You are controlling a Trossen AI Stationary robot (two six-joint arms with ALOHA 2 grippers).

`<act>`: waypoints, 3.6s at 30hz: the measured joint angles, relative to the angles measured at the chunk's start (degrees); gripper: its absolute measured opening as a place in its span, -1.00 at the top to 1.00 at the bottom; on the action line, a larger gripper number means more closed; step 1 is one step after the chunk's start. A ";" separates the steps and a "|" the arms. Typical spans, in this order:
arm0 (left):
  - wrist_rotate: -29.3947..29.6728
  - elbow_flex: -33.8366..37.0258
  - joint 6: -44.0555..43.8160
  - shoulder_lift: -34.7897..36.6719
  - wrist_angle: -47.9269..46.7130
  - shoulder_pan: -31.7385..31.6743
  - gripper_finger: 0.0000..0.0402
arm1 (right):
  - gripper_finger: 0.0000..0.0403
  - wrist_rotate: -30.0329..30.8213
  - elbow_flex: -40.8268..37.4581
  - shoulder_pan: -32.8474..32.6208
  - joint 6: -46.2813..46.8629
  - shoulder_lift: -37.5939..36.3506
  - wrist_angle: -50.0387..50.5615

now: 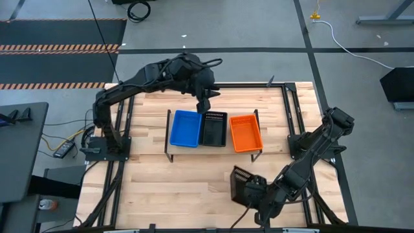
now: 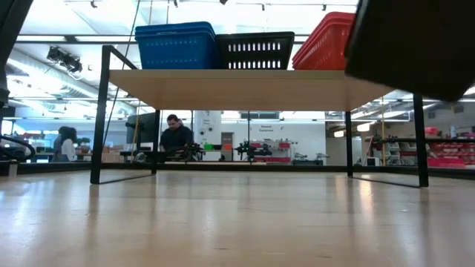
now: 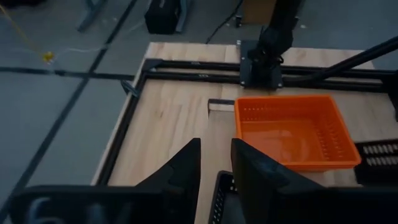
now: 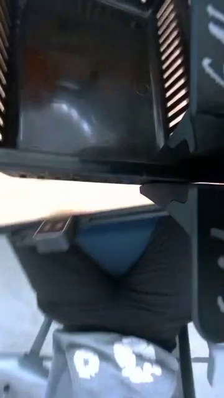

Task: Stack baskets on shelf by color
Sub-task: Stack the black basket on the stacked black baskets on the shelf, then adjust the stacked orange baskets on the shelf

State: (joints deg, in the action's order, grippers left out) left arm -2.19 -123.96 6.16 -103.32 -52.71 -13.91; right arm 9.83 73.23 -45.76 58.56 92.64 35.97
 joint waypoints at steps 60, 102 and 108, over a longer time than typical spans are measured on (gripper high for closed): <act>12.25 -0.04 -5.51 19.09 -18.68 10.43 0.61 | 0.90 13.19 15.11 29.49 -39.72 0.02 13.02; 17.56 -0.02 -9.41 18.93 -22.19 13.10 0.61 | 0.46 10.85 23.18 28.02 -38.92 -0.63 25.86; 18.35 -0.02 -10.33 18.92 -22.43 13.47 0.61 | 0.46 1.89 28.15 23.22 -31.80 -0.66 30.60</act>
State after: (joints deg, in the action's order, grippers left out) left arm 16.16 -123.98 -4.17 -84.40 -75.14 -0.44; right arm 11.72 101.38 -22.54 26.75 91.98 66.57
